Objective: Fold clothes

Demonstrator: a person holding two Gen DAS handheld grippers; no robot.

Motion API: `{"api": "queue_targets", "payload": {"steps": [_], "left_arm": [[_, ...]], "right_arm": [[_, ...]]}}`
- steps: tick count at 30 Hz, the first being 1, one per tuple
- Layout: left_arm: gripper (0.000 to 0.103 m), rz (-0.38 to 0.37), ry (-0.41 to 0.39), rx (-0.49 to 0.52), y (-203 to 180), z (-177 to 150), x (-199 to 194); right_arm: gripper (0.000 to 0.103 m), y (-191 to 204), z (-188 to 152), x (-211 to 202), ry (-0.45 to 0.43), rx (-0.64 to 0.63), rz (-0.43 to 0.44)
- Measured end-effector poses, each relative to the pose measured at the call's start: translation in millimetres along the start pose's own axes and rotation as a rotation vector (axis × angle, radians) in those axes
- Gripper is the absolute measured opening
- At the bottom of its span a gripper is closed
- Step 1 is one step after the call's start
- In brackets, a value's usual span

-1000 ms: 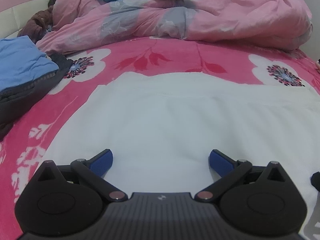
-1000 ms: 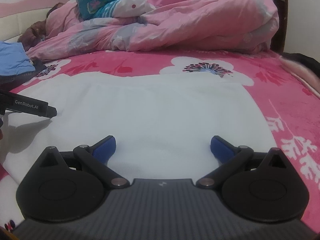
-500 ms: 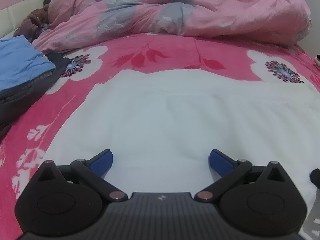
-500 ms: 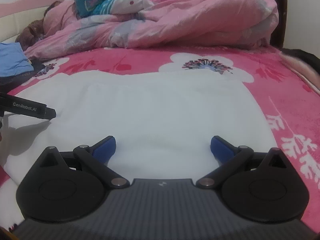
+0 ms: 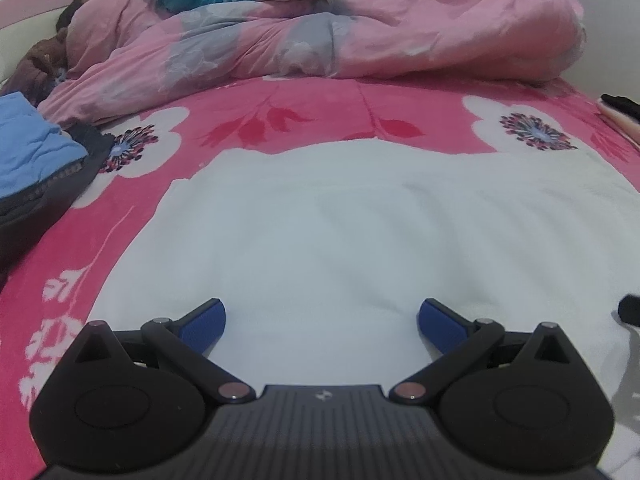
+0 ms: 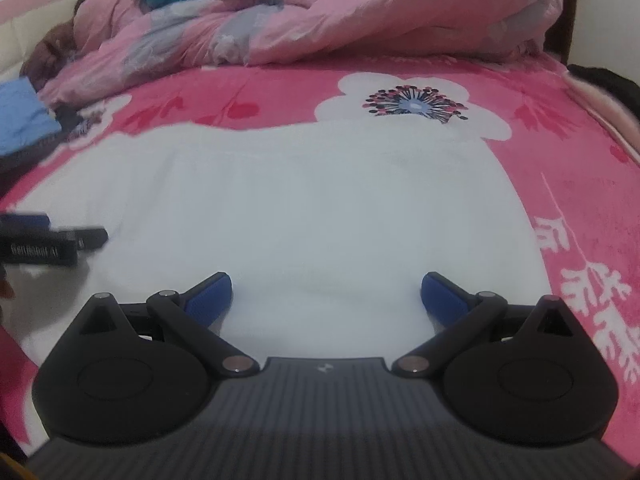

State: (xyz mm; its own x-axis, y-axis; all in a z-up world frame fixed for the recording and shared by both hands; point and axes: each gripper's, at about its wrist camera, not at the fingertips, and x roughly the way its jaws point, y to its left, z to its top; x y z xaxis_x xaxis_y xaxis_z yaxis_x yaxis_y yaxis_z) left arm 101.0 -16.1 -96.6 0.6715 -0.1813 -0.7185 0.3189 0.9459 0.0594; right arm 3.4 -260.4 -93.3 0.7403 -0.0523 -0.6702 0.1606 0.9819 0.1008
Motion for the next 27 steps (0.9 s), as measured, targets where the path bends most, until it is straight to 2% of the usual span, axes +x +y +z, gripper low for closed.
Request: {"api": "queue_targets", "payload": {"steps": [7, 11, 15, 22, 27], "left_arm": [[0.103, -0.025, -0.063, 0.028, 2, -12, -5], [0.103, -0.029, -0.1, 0.055, 1, -16, -6], [0.103, -0.033, -0.137, 0.082, 1, -21, -8], [0.103, -0.07, -0.1, 0.042, 12, -12, -13], [0.103, -0.076, -0.145, 0.026, 17, -1, -30]], "right_arm": [[0.102, 2, 6, -5, -0.026, 0.032, 0.005], [0.102, 13, 20, -8, -0.075, 0.013, 0.052], [0.102, 19, 31, -4, -0.113, -0.005, 0.058], [0.101, 18, 44, 7, -0.142, -0.006, 0.078], [0.099, 14, 44, 8, -0.172, 0.013, 0.109]]}}
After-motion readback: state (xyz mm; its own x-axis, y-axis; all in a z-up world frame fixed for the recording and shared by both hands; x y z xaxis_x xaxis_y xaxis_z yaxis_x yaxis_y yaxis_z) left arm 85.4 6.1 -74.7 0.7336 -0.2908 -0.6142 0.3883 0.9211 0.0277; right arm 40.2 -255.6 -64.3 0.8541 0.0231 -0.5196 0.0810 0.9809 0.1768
